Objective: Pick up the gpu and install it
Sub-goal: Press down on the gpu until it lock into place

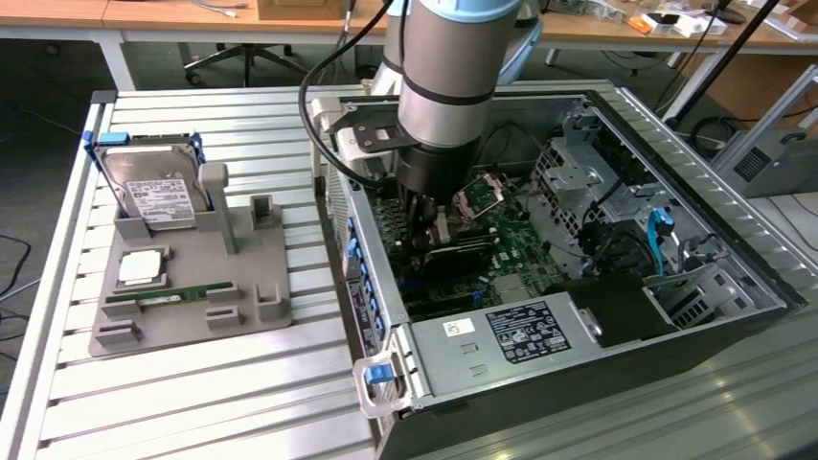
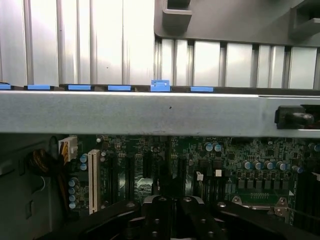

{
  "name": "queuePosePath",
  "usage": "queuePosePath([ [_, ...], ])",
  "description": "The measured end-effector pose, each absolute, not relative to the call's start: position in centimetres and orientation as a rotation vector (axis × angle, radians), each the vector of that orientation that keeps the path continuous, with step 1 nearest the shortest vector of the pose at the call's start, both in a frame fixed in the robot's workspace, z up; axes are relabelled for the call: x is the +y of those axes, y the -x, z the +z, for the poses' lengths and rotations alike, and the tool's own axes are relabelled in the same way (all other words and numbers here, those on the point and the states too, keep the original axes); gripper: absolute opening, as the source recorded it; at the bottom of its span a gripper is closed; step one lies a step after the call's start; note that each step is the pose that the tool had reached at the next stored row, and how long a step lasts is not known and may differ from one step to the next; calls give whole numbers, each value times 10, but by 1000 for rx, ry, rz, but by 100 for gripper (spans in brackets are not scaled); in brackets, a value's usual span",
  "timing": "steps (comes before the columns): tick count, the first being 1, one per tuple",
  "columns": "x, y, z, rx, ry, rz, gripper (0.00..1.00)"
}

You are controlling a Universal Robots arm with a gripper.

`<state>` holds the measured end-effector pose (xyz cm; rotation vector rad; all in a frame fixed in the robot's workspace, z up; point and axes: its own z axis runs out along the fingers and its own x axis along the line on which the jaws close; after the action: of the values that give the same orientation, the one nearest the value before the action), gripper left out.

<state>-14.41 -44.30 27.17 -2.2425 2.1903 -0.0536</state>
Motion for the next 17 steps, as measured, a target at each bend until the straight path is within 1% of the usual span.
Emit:
queuePosePath([
  [8, -443, 144, 271, 2189, 2241, -53, 11],
  [10, -443, 144, 285, 2190, 2242, -53, 11],
  [17, -445, 117, 285, 2193, 2245, -47, 11],
])
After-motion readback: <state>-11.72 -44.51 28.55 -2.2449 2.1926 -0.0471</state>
